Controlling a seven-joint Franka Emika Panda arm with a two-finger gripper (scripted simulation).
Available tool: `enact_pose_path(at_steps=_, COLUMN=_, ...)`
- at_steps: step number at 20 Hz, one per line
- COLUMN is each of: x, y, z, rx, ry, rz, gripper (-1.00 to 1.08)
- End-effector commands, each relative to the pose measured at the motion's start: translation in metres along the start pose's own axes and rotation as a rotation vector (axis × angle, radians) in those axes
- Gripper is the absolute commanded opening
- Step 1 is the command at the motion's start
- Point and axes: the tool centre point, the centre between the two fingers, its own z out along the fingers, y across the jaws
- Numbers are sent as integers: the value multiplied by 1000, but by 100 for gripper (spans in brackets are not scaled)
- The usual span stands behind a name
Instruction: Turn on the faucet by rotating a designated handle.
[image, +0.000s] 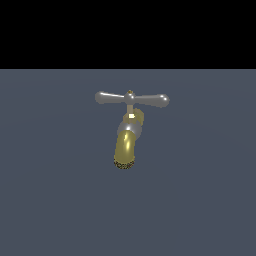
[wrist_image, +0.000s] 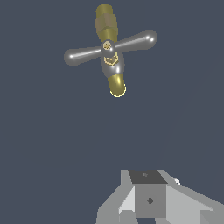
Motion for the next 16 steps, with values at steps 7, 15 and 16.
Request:
enact_pose_path(at_steps=7, x=50, y=-30, z=27, rx=45, ry=-42, rz=231, gripper=-100)
enact_pose_path(at_steps=15, x=95, y=-56, z=61, rx=53, ry=-67, rz=461, gripper=-100)
enact_pose_path(at_steps=16, x=101, y=-59, z=66, rx=52, ry=-68, rz=491, gripper=-100)
